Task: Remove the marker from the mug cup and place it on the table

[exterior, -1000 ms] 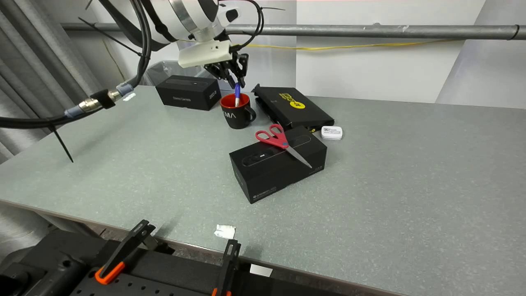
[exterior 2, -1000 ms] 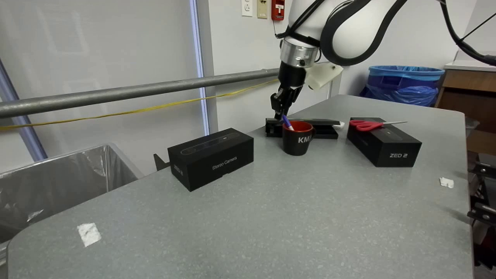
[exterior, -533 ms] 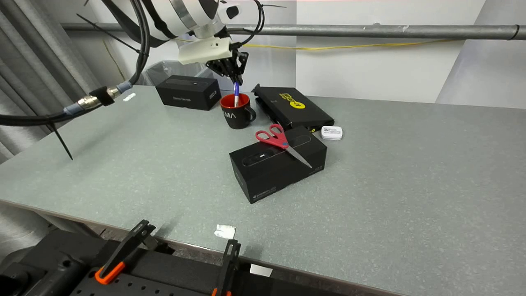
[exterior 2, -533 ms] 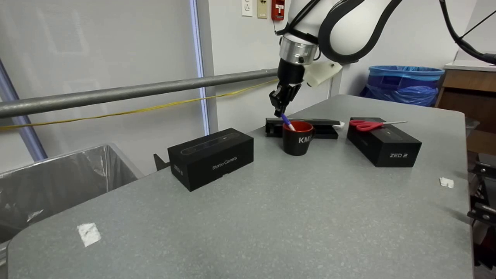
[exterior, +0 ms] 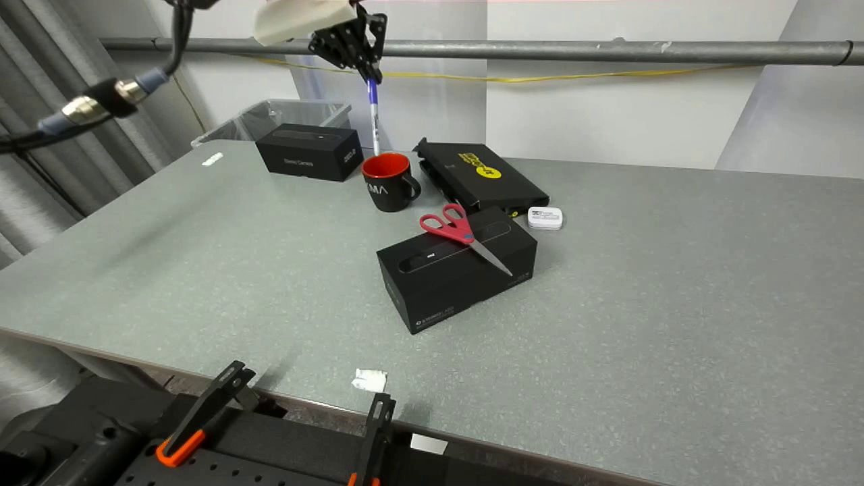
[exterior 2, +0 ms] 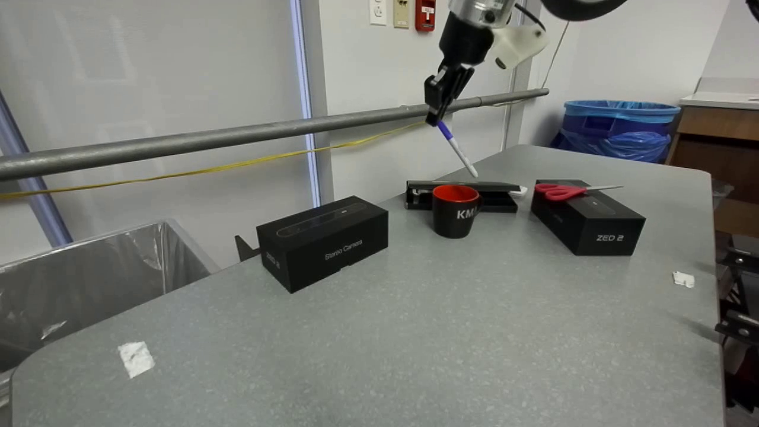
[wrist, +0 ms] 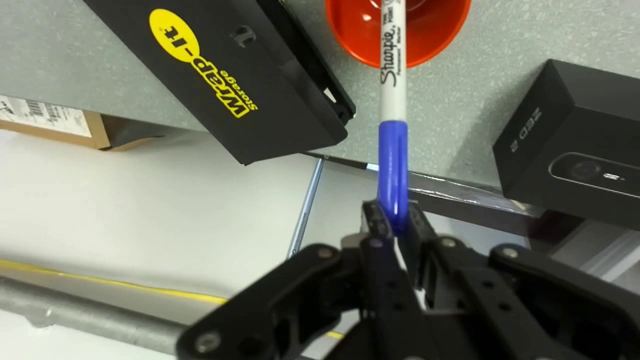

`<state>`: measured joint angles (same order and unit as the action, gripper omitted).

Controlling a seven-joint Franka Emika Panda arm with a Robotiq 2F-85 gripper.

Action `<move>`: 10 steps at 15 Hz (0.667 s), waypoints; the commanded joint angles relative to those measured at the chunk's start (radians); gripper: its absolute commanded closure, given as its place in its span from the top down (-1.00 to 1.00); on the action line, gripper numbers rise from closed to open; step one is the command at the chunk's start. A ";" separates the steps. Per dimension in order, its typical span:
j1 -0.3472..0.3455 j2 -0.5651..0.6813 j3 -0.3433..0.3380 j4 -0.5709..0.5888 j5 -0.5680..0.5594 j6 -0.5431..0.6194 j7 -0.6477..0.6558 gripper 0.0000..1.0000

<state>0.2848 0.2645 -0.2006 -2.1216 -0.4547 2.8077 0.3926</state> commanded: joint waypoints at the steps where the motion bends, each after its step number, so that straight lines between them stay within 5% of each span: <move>1: -0.029 -0.159 0.087 -0.134 0.038 -0.061 -0.063 -0.94; 5: -0.060 -0.073 0.198 -0.138 0.153 -0.106 -0.160 -0.94; 10: -0.039 0.123 0.217 -0.053 0.121 -0.192 -0.164 -0.94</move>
<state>0.2547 0.2758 0.0037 -2.2574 -0.3400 2.6723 0.2637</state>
